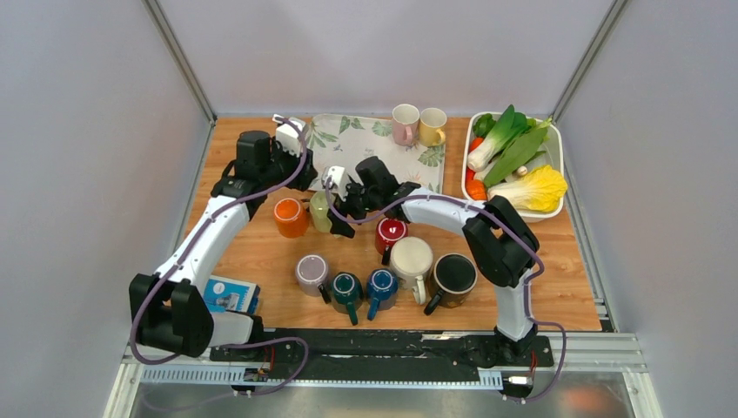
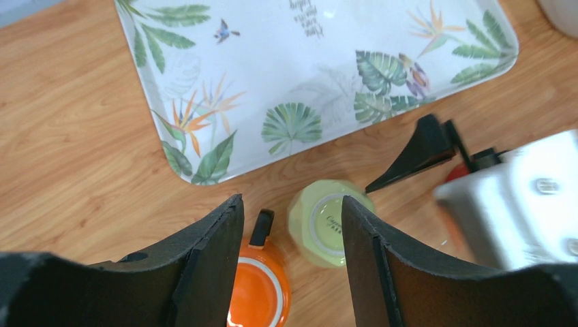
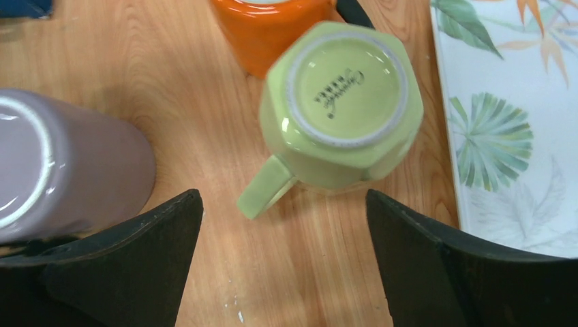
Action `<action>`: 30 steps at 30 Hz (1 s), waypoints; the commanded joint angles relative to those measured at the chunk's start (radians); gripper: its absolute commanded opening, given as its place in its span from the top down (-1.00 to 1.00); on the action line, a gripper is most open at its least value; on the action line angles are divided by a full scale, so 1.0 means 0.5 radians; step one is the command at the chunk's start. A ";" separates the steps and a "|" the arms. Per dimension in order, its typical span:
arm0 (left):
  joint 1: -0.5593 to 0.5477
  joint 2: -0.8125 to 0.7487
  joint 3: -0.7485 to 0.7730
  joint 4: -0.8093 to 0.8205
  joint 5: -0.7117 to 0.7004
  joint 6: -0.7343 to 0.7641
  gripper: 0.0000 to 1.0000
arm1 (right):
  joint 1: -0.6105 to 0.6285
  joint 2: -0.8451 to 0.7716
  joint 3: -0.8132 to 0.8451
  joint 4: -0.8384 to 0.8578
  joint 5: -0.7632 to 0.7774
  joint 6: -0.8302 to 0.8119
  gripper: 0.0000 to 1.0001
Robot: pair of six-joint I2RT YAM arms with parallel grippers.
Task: Turn the mug right side up
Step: Turn over the cup at the center of the board.
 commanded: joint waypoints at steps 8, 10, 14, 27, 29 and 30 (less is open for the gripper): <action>0.075 -0.248 -0.109 0.074 0.028 -0.109 -0.25 | 0.011 0.130 0.112 0.193 0.828 0.320 -0.74; 0.075 -0.258 -0.120 0.088 0.021 -0.119 -0.25 | -0.005 0.132 0.116 0.194 0.827 0.249 -0.72; 0.081 -0.260 -0.121 0.089 0.031 -0.122 -0.25 | -0.021 0.125 0.123 0.186 0.386 -0.042 -0.59; 0.082 -0.236 -0.062 0.030 0.039 -0.113 -0.25 | -0.015 0.292 0.251 0.055 0.188 -0.098 -0.39; 0.083 -0.245 -0.062 0.023 0.038 -0.114 -0.25 | -0.015 0.336 0.288 0.086 0.258 -0.008 -0.35; 0.085 -0.250 -0.062 0.018 0.039 -0.111 -0.25 | -0.015 0.355 0.298 0.093 0.279 0.024 -0.33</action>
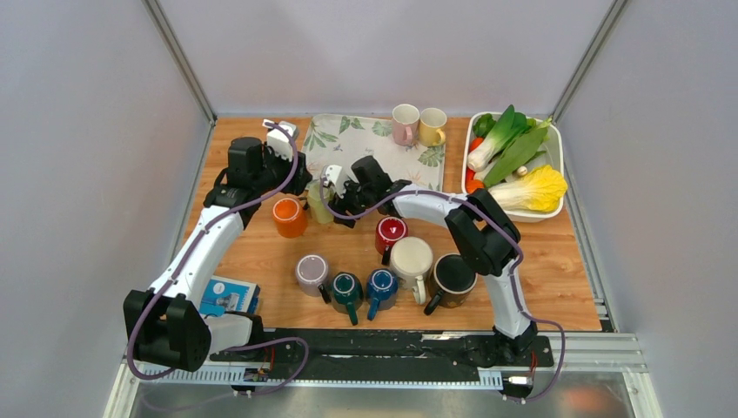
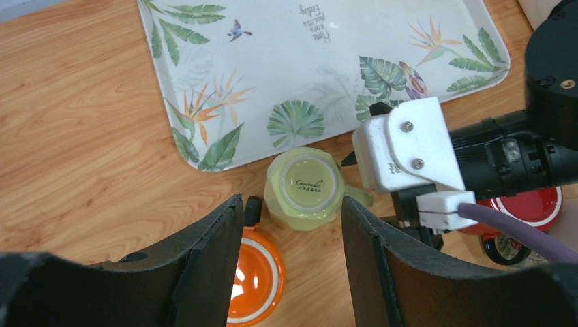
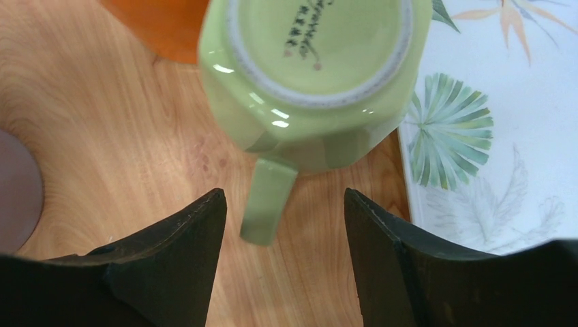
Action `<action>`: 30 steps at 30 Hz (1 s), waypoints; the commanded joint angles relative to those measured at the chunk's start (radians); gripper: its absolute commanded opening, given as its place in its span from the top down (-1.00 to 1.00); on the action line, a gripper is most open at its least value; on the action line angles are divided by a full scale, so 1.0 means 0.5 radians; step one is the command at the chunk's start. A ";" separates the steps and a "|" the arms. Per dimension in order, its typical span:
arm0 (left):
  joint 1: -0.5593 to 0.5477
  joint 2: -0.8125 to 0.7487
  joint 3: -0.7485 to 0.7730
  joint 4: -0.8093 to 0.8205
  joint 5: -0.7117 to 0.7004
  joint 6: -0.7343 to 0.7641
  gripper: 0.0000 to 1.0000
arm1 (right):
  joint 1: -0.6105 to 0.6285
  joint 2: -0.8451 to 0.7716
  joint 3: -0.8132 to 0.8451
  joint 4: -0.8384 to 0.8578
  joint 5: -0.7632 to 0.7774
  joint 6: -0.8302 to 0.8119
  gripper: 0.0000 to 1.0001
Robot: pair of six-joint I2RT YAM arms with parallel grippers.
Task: Turn the mug right side up
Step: Turn over the cup at the center of the board.
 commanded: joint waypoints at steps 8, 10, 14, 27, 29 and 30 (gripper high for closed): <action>0.025 -0.089 0.022 -0.001 -0.002 0.032 -0.24 | 0.004 0.119 0.112 0.080 0.095 0.177 0.10; 0.026 -0.076 0.023 0.009 0.003 0.033 -0.24 | -0.005 0.122 0.103 0.080 0.037 0.177 0.41; 0.026 -0.017 0.059 0.032 0.062 0.063 -0.23 | -0.020 0.113 0.121 0.081 -0.040 0.192 0.88; -0.001 -0.165 -0.059 0.499 0.313 0.619 -0.27 | -0.433 -0.148 0.352 0.125 -1.156 0.715 1.00; -0.035 -0.187 -0.080 0.583 0.292 0.792 -0.27 | -0.503 -0.134 0.400 0.302 -1.278 0.940 1.00; -0.048 -0.199 -0.113 0.618 0.270 0.851 -0.27 | -0.539 -0.116 0.425 0.405 -1.332 1.110 1.00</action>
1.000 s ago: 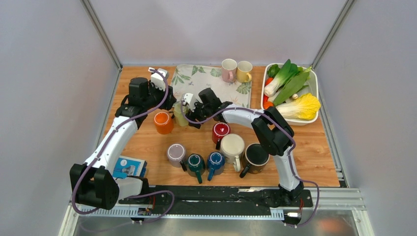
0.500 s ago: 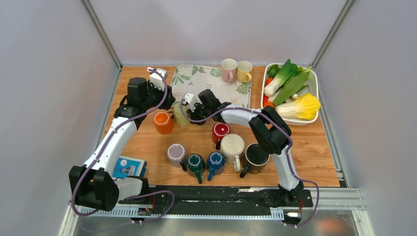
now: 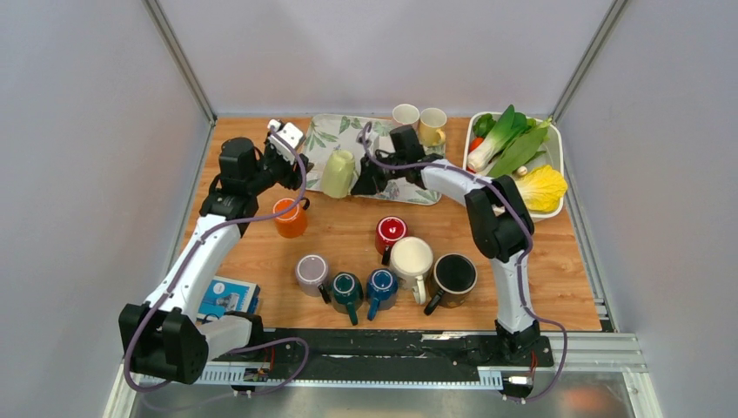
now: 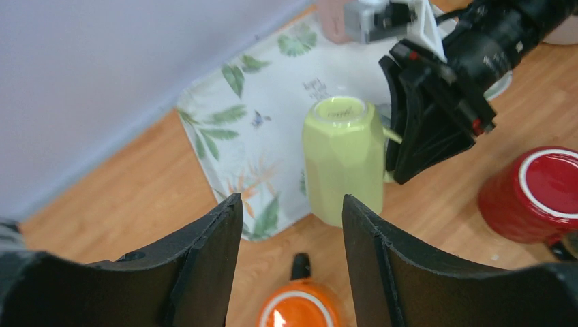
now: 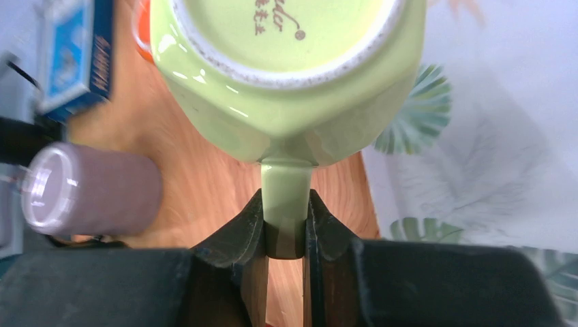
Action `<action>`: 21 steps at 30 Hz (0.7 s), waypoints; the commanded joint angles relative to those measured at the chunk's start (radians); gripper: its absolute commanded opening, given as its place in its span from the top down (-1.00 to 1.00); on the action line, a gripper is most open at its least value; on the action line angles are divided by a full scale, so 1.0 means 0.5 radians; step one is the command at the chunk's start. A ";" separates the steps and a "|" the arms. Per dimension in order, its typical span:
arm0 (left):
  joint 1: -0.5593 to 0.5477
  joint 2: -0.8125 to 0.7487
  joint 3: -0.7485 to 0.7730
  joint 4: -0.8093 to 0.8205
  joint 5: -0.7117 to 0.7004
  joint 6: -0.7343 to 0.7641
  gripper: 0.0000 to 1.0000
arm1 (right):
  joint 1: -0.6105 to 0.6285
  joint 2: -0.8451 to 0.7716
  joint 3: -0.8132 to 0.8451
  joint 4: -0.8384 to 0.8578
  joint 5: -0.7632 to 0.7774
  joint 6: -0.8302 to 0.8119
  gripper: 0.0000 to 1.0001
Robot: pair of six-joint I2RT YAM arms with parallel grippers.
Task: Turn the mug right side up
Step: Turn over the cup at the center of the board.
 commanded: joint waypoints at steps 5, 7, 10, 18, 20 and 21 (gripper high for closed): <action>-0.138 -0.134 -0.152 0.578 0.029 0.822 -0.27 | -0.256 -0.097 0.355 1.039 -0.749 1.359 1.00; -0.160 -0.161 -0.201 0.681 0.045 0.937 -0.28 | -0.296 -0.069 0.406 1.078 -0.786 1.449 1.00; -0.202 -0.165 -0.235 0.711 0.093 1.090 -0.27 | -0.334 -0.041 0.433 1.199 -0.862 1.608 1.00; -0.462 -0.114 -0.450 1.175 -0.121 1.387 -0.27 | -0.329 -0.082 0.401 1.410 -1.118 1.806 1.00; -0.536 -0.069 -0.559 1.442 -0.194 1.567 -0.28 | -0.331 -0.106 0.362 1.437 -1.145 1.840 1.00; -0.555 -0.022 -0.603 1.587 -0.238 1.665 -0.28 | -0.330 -0.108 0.354 1.455 -1.167 1.861 1.00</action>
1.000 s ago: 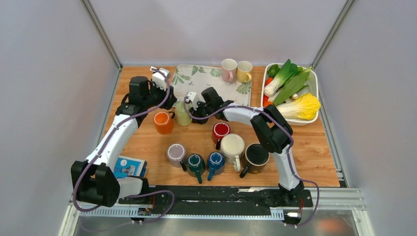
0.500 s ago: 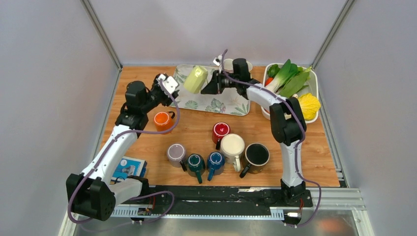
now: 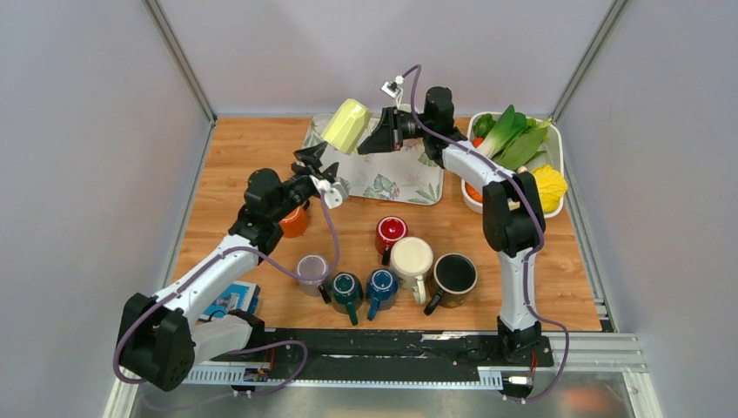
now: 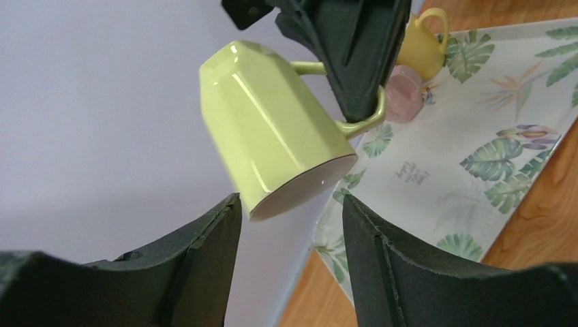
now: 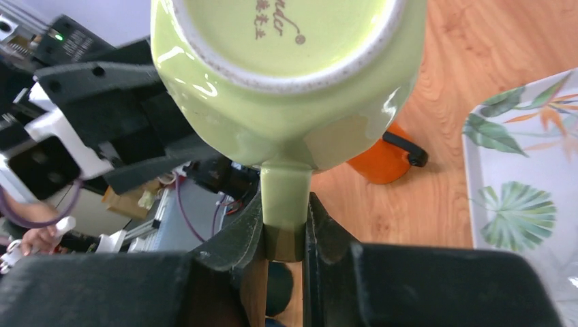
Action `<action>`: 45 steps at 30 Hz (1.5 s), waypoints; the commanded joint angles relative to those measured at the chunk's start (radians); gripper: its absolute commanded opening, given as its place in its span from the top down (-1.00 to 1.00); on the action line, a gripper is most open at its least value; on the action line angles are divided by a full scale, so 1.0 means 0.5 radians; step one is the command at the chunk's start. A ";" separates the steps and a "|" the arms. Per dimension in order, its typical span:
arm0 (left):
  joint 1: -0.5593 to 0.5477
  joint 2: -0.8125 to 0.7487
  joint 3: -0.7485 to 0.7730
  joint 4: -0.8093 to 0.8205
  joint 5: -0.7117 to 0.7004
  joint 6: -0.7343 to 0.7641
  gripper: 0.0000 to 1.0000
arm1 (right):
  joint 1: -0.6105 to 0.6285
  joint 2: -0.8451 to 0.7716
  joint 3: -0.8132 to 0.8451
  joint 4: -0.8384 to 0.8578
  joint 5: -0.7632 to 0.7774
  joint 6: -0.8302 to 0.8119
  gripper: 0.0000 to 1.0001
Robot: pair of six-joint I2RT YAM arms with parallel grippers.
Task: Turn the mug right side up
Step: Turn over the cup at the center of the board, then place the cup on the tray.
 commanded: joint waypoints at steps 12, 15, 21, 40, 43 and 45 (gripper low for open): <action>-0.221 0.592 -0.216 1.595 -0.404 0.961 -0.19 | 0.014 -0.098 -0.038 0.283 -0.304 0.253 1.00; -0.219 0.634 -0.186 1.608 -0.430 0.985 0.08 | 0.018 -0.088 -0.028 0.248 -0.296 0.231 1.00; -0.219 0.663 -0.173 1.624 -0.448 0.933 0.78 | 0.020 -0.095 -0.067 0.174 -0.235 0.092 0.36; -0.098 0.685 1.061 -1.431 -0.442 -0.523 1.00 | -0.148 -0.715 -0.540 -1.068 0.752 -2.713 -0.69; -0.099 0.874 1.284 -1.819 -0.406 -0.655 1.00 | -0.050 -0.846 -0.711 -1.272 0.986 -3.355 -0.69; -0.096 0.980 1.433 -1.959 -0.435 -0.784 1.00 | 0.004 -0.895 -0.778 -1.306 1.081 -3.504 -0.66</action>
